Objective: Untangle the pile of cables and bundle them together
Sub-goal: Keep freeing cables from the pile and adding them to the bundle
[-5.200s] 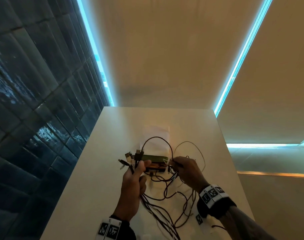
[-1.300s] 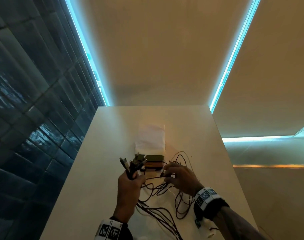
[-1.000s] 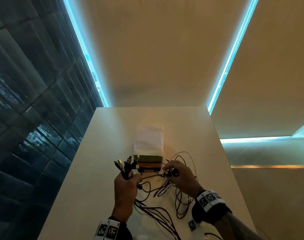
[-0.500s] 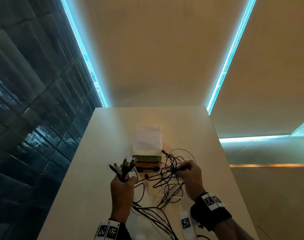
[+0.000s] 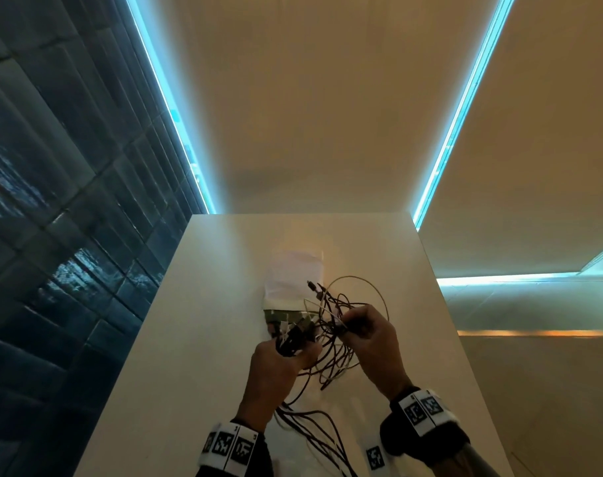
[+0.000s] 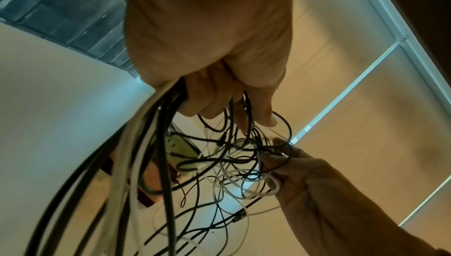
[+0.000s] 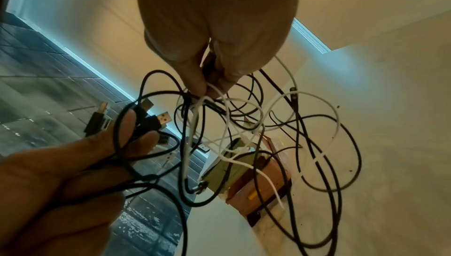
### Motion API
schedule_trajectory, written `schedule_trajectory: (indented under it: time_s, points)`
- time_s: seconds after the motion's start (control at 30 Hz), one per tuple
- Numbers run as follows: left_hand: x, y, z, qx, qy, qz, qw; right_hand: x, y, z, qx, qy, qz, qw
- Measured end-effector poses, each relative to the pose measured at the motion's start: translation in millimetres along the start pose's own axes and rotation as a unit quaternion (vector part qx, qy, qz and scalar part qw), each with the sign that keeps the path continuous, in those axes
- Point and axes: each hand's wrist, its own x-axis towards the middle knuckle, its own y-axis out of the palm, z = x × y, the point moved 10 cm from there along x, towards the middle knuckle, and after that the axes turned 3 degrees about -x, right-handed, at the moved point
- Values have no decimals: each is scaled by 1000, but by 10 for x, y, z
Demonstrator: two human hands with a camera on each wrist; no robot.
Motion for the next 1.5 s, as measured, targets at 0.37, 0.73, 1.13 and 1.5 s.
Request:
schedule_trajectory:
  time_s: [0.37,0.73,1.13,1.5]
  points:
    - [-58,-44,-193,-155,36,-17,987,-90,102,-130,-232,-85,50,968]
    - [-26,-82,-124,-178,21,-39,983,-77,-57,-245,-335,-39,89,937]
    - [-56,62,-210,-116,47,25,992,-22,337,190,-327,-62,255,908]
    - [-127,85,-148,-31,71,46,996,-7,639,-188,-379,-24,271,885]
